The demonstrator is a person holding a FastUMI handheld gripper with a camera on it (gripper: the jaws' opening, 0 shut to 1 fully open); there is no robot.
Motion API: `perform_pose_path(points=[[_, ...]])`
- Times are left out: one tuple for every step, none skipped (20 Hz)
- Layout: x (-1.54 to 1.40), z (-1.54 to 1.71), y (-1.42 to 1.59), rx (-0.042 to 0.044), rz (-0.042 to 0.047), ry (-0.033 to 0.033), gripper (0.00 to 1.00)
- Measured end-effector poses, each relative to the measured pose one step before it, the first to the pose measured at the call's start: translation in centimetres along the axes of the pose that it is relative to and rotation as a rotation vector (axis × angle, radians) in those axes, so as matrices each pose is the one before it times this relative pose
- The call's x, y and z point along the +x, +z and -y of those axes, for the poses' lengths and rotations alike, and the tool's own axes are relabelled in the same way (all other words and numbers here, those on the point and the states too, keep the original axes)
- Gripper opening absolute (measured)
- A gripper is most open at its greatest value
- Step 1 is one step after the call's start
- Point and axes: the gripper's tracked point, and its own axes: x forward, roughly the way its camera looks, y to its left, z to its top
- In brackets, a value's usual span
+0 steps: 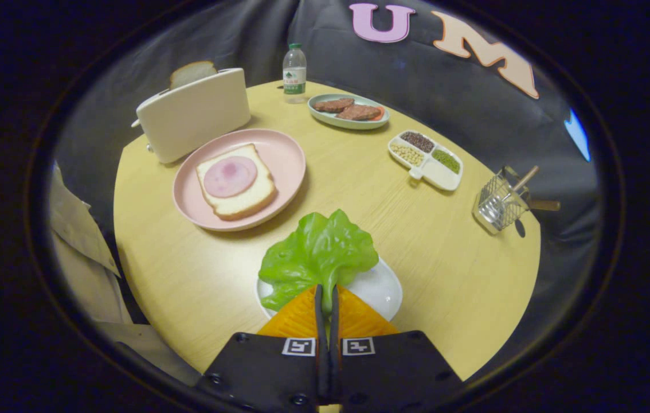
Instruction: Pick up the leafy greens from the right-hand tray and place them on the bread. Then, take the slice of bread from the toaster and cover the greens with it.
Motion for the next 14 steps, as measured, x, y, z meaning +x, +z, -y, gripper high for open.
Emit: perform_pose_path(points=[[-0.488, -0.135, 0.791, -0.00334, 0.01157, -0.00564, 0.03], [-0.346, -0.215, 0.479, -0.00234, 0.00829, -0.01159, 0.03], [-0.394, -0.326, 0.622, -0.00248, 0.00518, -0.00550, 0.03], [-0.332, -0.143, 0.749, -0.00746, 0.01489, -0.01376, 0.03], [-0.446, -0.300, 1.065, -0.00181, 0.02224, -0.00419, 0.03], [-0.169, -0.495, 0.629, 0.00719, 0.00998, -0.00329, 0.03], [-0.202, -0.378, 0.834, -0.00003, 0.01125, -0.00056, 0.03], [-0.066, -0.426, 0.852, -0.00450, 0.00864, -0.00443, 0.03], [-0.069, -0.502, 0.800, -0.00374, 0.00898, 0.00139, 0.03], [0.124, -0.594, 0.776, -0.00495, 0.00806, 0.00188, 0.03], [0.161, -0.627, 0.694, -0.00383, 0.00343, 0.00842, 0.03], [0.245, -0.511, 0.621, -0.00799, 0.00717, 0.00202, 0.04], [0.254, -0.706, 0.584, -0.00544, -0.00021, 0.01132, 0.03], [0.231, -0.638, 0.596, -0.00917, 0.00307, 0.00885, 0.03]])
